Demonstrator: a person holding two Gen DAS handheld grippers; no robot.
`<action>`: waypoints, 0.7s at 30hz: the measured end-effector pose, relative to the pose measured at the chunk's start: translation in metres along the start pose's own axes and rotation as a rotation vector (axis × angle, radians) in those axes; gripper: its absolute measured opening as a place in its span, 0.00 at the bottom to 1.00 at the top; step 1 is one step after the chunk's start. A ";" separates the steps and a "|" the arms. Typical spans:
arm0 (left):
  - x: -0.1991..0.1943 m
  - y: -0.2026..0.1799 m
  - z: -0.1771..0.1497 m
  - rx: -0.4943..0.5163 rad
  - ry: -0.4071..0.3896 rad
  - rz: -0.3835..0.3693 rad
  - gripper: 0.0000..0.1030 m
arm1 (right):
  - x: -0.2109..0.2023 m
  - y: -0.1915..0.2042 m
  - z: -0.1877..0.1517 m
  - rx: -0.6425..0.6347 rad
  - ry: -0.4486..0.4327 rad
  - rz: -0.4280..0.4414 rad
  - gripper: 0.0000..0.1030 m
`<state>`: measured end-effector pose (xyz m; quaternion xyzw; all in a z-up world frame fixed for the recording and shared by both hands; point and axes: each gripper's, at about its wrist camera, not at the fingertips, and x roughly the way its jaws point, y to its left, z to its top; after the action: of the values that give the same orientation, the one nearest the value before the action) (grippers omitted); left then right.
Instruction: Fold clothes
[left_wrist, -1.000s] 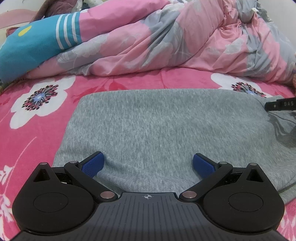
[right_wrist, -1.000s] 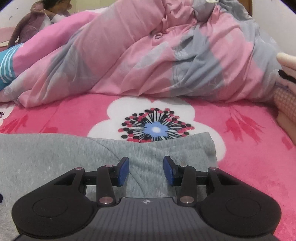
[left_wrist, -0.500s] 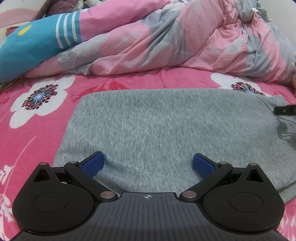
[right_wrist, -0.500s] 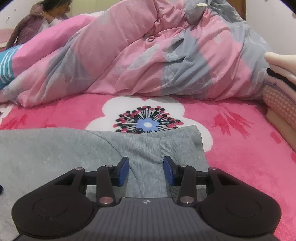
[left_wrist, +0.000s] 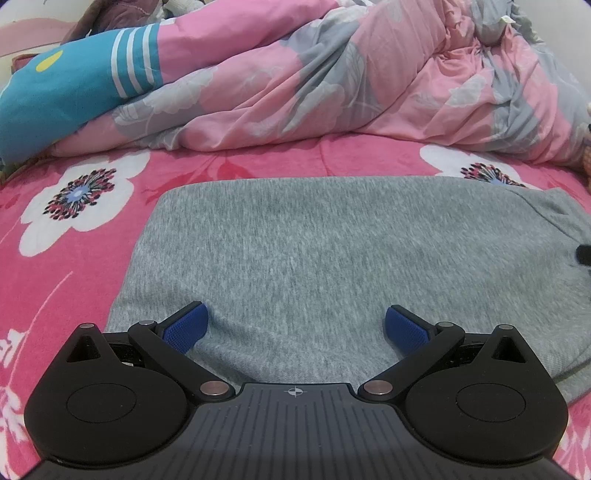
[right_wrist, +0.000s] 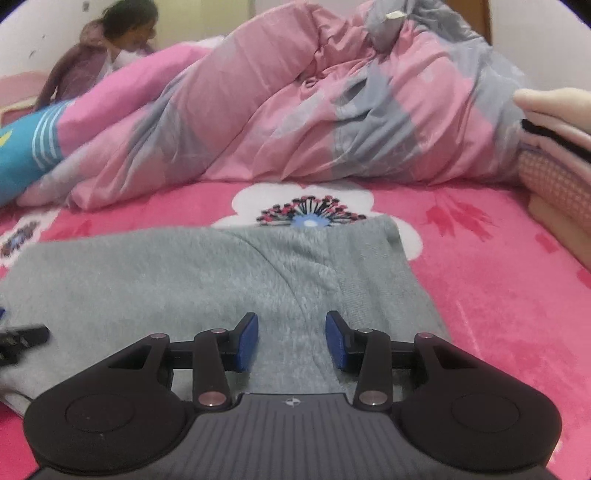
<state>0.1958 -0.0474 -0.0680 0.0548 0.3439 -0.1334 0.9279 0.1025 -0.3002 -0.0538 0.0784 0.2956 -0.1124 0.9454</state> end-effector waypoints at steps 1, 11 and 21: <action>0.000 0.000 0.000 0.000 0.000 0.000 1.00 | -0.001 0.000 -0.003 -0.001 0.003 0.003 0.42; -0.002 0.000 -0.001 0.000 -0.006 0.000 1.00 | -0.019 0.012 -0.042 -0.033 -0.004 0.046 0.42; -0.002 0.000 -0.002 -0.002 -0.008 -0.001 1.00 | -0.050 0.046 -0.038 -0.124 -0.111 0.132 0.42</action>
<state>0.1931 -0.0462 -0.0682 0.0533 0.3403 -0.1339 0.9292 0.0538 -0.2391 -0.0523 0.0328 0.2431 -0.0358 0.9688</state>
